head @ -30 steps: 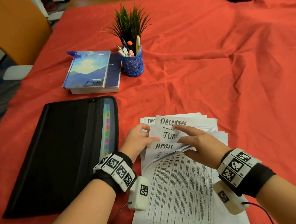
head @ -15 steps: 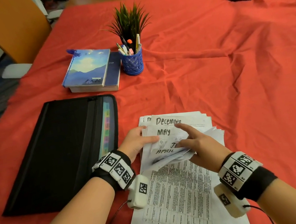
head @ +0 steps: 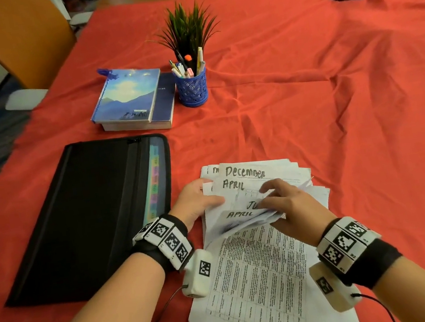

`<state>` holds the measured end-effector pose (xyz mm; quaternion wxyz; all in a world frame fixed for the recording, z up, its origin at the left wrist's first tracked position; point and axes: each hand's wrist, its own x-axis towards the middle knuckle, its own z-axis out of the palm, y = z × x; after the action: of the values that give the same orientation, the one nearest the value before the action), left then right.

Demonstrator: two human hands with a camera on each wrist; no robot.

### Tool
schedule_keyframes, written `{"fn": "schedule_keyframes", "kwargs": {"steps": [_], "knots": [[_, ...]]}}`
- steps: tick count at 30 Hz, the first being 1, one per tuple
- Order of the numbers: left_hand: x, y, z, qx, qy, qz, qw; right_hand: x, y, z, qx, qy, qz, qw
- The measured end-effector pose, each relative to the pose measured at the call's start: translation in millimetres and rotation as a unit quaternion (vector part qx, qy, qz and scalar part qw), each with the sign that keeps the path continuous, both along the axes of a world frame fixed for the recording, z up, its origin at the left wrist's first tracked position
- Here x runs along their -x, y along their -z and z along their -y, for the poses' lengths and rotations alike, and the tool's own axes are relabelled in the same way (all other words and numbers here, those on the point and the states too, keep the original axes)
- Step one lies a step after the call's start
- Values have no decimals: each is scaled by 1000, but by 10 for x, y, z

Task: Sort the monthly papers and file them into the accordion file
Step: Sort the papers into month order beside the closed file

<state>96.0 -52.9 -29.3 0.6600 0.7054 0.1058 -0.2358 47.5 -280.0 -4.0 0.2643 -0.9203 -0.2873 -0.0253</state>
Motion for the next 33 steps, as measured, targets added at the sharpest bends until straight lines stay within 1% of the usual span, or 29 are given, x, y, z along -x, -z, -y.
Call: {"fn": "schedule_keyframes", "kwargs": {"steps": [2, 4, 7, 9, 14, 17, 20, 21, 24, 26, 30, 32, 33], "knots": [[-4, -3, 23, -48, 15, 52, 997, -26, -16, 10, 10, 5, -13, 1000], [-6, -31, 47, -117, 42, 121, 985, -53, -44, 14, 14, -8, -8, 1000], [-24, -86, 68, -227, 113, 206, 945, -59, -93, -1, 22, -36, 6, 999], [-52, -93, 46, -277, 158, 230, 919, -49, -93, 0, 29, -37, 4, 999], [-125, -62, 28, -343, 219, 224, 885, -17, -99, 6, 28, -35, -1, 999], [-174, -48, 39, -357, 221, 228, 878, -2, -106, 5, 24, -41, -5, 999], [-194, -58, 58, -366, 163, 266, 877, 17, -105, 20, 22, -40, 2, 999], [-191, -59, 58, -370, 148, 285, 871, 22, -106, 28, 23, -38, 6, 999], [-174, -30, 42, -386, 145, 363, 835, 42, -104, 51, 26, -36, 11, 999], [-145, -42, 21, -364, 146, 413, 822, 51, -101, 55, 26, -38, 9, 999], [-91, 10, 0, -330, 165, 538, 757, 59, -97, 47, 23, -43, 7, 999], [-72, 44, 9, -317, 155, 576, 738, 68, -108, 49, 28, -44, 5, 999], [-55, 67, 14, -310, 147, 586, 734, 75, -119, 51, 31, -45, 4, 999]]}}
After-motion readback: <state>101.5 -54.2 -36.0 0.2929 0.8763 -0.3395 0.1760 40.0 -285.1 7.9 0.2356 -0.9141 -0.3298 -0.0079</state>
